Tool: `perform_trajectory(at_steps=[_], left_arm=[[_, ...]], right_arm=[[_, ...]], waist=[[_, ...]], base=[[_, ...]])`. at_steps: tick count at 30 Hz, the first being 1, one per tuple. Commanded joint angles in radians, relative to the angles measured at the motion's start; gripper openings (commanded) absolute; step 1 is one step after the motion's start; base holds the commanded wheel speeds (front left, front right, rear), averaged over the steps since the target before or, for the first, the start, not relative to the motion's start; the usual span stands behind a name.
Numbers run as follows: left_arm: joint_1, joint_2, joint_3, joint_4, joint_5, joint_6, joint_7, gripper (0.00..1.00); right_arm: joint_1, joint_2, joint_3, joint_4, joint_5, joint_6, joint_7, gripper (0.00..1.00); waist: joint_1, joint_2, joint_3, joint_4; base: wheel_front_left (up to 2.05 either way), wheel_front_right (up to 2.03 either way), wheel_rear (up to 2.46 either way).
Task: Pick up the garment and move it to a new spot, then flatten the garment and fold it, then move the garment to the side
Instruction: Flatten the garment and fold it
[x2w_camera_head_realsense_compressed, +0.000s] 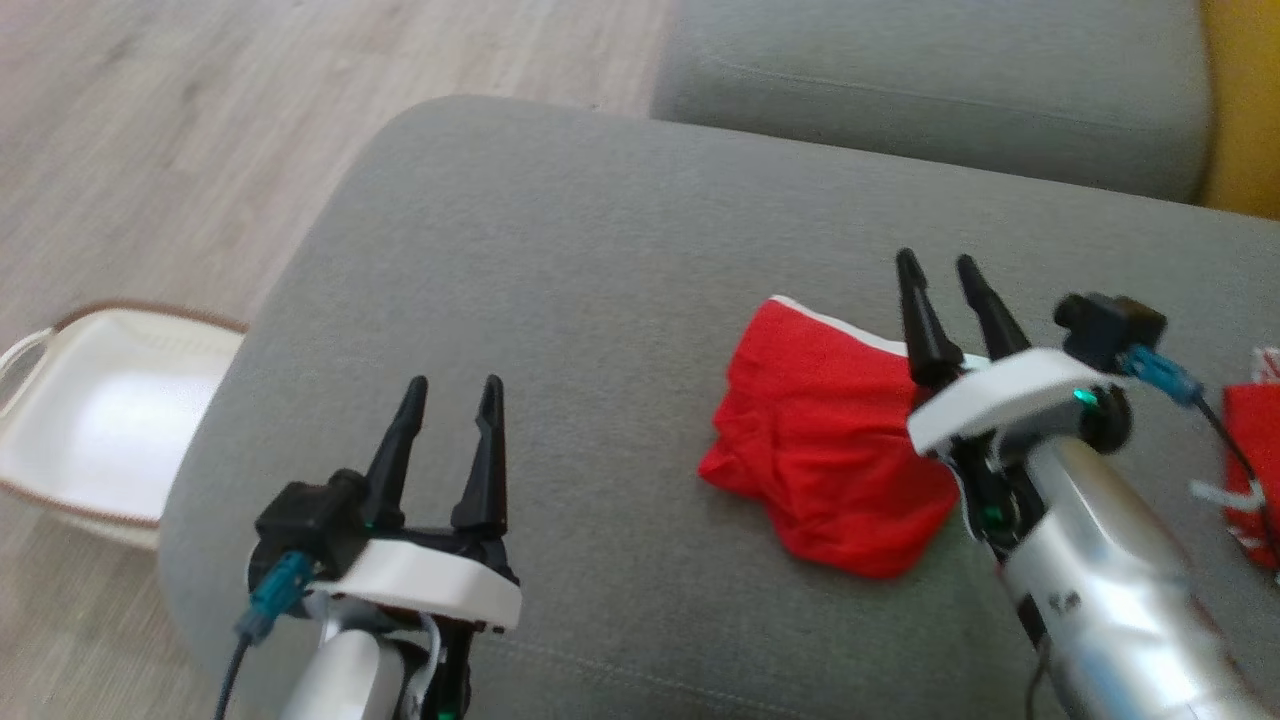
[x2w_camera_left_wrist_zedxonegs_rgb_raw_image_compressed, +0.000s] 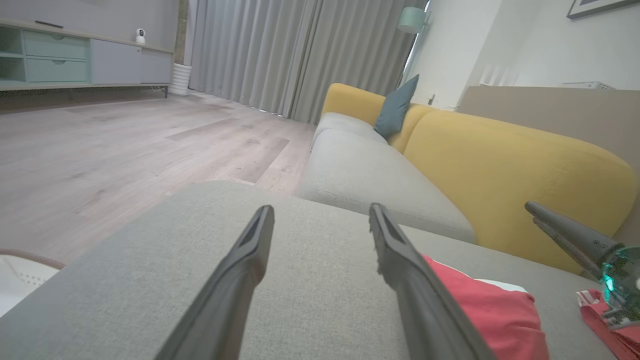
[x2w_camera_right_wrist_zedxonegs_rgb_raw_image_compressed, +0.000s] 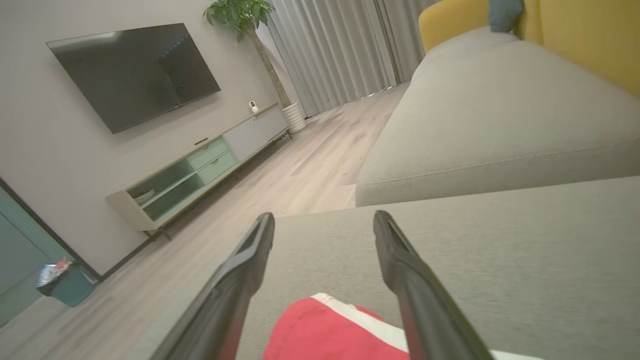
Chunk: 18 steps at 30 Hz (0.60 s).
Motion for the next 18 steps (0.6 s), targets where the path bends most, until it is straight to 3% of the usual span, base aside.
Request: perform_trajectory(at_steps=[1, 9, 15, 18], left_arm=[[-0.027, 0.002, 0.039, -0.037, 0.009, -0.003, -0.012, 1.0], [-0.039, 0.002, 0.052, -0.061, 0.012, -0.005, -0.012, 1.0], [-0.032, 0.002, 0.061, -0.074, 0.007, 0.001, -0.012, 1.0], [-0.021, 0.002, 0.07, -0.077, 0.0, 0.004, -0.012, 1.0]], right_arm=[[0.009, 0.006, 0.003, -0.034, -0.019, -0.001, -0.013, 1.0], [0.238, 0.06, -0.259, -0.297, -0.321, -0.001, -0.013, 1.0], [0.377, 0.081, -0.355, -0.483, -0.434, -0.001, 0.002, 1.0], [0.422, 0.082, -0.374, -0.54, -0.409, -0.001, 0.01, 1.0]], waist=[[0.0, 0.0, -0.011, -0.032], [0.0, 0.0, -0.017, -0.118], [0.0, 0.0, -0.015, -0.161], [0.0, 0.0, -0.012, -0.176]], base=[[0.0, 0.0, 0.0], [0.0, 0.0, 0.0], [0.0, 0.0, 0.0], [0.0, 0.0, 0.0]])
